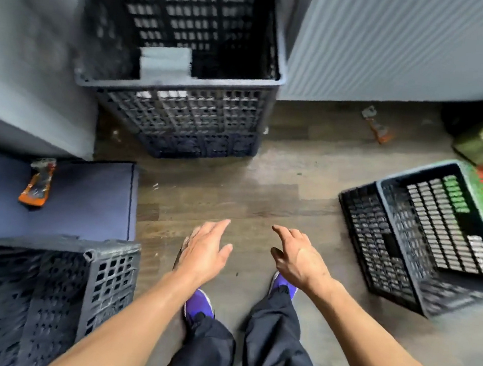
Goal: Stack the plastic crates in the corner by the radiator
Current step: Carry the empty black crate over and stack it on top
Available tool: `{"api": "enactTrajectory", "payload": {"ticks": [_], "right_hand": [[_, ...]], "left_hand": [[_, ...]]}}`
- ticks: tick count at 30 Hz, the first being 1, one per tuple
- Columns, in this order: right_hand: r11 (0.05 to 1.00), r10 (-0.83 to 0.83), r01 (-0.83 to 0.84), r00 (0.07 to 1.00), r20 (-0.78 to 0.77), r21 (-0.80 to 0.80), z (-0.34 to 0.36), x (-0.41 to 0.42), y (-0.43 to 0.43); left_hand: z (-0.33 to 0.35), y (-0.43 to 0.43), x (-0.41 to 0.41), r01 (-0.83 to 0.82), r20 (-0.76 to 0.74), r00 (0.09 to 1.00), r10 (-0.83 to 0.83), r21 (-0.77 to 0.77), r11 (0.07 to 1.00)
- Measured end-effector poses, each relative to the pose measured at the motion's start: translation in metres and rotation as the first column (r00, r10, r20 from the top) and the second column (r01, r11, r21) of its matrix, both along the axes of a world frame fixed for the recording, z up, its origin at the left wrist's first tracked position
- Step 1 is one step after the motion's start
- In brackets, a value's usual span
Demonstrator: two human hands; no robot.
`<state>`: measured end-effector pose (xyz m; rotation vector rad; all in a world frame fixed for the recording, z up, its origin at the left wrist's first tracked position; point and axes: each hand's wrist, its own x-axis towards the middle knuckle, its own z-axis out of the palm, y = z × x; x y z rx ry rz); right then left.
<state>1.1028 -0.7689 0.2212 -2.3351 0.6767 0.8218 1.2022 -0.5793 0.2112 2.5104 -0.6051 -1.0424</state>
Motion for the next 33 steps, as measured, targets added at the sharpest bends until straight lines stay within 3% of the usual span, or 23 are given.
{"api": "enactTrajectory", "payload": {"ticks": [7, 13, 20, 29, 33], "right_hand": [[0.967, -0.254, 0.254, 0.967, 0.0, -0.023, -0.009, -0.073, -0.087], [0.93, -0.367, 0.367, 0.93, -0.031, -0.002, -0.028, -0.136, -0.177], [0.885, -0.463, 0.465, 0.883, -0.079, 0.007, -0.05, -0.223, -0.278], [0.718, -0.683, 0.695, 0.712, -0.161, 0.028, -0.082, -0.312, -0.325], [0.638, -0.75, 0.768, 0.634, -0.191, 0.045, -0.092, -0.33, -0.325]], "left_hand": [[-0.008, -0.125, -0.036, 0.28, -0.003, 0.96, -0.28, 0.001, 0.96], [-0.021, -0.244, -0.083, 0.441, -0.022, 0.897, -0.44, 0.029, 0.897], [-0.043, -0.378, -0.129, 0.656, 0.023, 0.748, -0.664, 0.131, 0.743], [-0.08, -0.471, -0.175, 0.818, 0.02, 0.547, -0.837, 0.2, 0.539], [-0.099, -0.489, -0.188, 0.845, -0.002, 0.501, -0.865, 0.217, 0.489]]}}
